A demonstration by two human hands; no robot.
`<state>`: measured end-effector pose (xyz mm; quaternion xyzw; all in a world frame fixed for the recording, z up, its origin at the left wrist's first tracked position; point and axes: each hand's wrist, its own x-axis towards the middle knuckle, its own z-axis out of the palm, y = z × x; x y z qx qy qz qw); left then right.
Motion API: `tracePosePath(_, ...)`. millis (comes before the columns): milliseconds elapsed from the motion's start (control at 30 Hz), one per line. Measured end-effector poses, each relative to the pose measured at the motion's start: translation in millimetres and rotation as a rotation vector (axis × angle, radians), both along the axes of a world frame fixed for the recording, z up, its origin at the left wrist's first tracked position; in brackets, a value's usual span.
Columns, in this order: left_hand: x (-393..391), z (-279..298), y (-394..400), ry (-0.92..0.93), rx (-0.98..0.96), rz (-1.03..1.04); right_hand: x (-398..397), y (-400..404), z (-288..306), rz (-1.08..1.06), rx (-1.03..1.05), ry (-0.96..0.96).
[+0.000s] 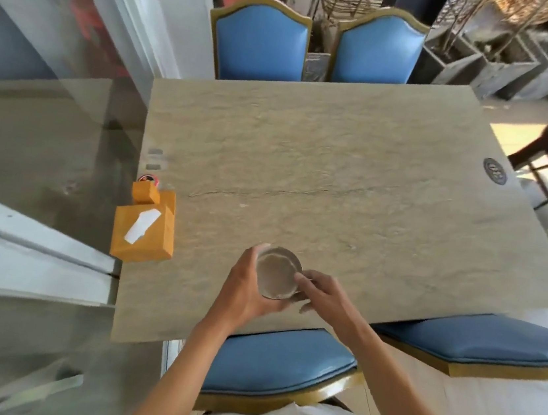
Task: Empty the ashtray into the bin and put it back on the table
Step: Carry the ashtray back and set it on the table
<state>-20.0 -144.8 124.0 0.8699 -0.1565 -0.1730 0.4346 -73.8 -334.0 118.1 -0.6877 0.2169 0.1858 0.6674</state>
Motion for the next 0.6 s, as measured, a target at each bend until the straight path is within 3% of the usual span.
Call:
tracePosePath(367, 35.5, -32.2, -46.3, 0.106, 0.068, -0.070, 50.5, -55.3, -37.5, -0.295, 0.115, 0.098)
tracePosePath(600, 40.4, -65.4, -70.8, 0.280, 0.149, -0.051, 136.4, -128.5, -103.5, -0.399, -0.041, 0.186)
